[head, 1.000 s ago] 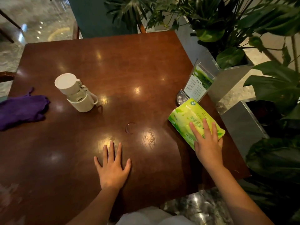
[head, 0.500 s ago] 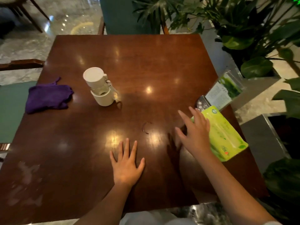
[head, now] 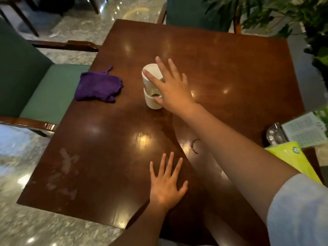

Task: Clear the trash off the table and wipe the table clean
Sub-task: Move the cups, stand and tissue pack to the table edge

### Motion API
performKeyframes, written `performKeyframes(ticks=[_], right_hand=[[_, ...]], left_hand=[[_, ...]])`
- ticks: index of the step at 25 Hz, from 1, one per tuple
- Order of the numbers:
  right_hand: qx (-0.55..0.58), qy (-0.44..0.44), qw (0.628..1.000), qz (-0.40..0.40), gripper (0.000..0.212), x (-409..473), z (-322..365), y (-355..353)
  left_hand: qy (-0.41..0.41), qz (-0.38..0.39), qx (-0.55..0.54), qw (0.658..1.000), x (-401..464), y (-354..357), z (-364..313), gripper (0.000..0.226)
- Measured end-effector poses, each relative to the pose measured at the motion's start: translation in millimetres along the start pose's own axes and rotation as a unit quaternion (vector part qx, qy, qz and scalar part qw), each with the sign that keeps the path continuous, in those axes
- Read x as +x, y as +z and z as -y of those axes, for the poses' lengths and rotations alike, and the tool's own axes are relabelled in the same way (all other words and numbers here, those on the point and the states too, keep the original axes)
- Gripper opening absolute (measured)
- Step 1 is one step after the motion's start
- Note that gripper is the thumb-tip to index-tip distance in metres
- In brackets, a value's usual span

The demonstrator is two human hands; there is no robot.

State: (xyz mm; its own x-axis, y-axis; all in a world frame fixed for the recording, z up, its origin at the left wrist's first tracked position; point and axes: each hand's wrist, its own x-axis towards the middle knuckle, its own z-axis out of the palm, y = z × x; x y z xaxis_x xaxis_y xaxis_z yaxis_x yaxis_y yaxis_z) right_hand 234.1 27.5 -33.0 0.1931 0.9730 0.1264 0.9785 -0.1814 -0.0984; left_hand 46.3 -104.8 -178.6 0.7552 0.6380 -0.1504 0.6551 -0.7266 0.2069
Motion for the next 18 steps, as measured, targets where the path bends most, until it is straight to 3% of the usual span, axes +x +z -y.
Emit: performKeyframes(ticks=[3,7,14,18], right_hand=[[0.028,0.004,0.999,0.044,0.069,23,3,8],[0.068,-0.008,0.998,0.013,0.052,34,2,8],[0.122,-0.016,0.992,-0.016,0.056,29,-6,6],[0.166,0.045,0.982,-0.076,0.055,-5,-31,-8]], left_hand=[[-0.002,0.007,-0.005,1.000,-1,2,0,0.075],[0.000,0.004,-0.003,1.000,-1,1,0,0.074],[-0.002,0.012,0.008,1.000,-1,1,1,0.074],[-0.002,0.016,0.012,1.000,-1,1,2,0.074]])
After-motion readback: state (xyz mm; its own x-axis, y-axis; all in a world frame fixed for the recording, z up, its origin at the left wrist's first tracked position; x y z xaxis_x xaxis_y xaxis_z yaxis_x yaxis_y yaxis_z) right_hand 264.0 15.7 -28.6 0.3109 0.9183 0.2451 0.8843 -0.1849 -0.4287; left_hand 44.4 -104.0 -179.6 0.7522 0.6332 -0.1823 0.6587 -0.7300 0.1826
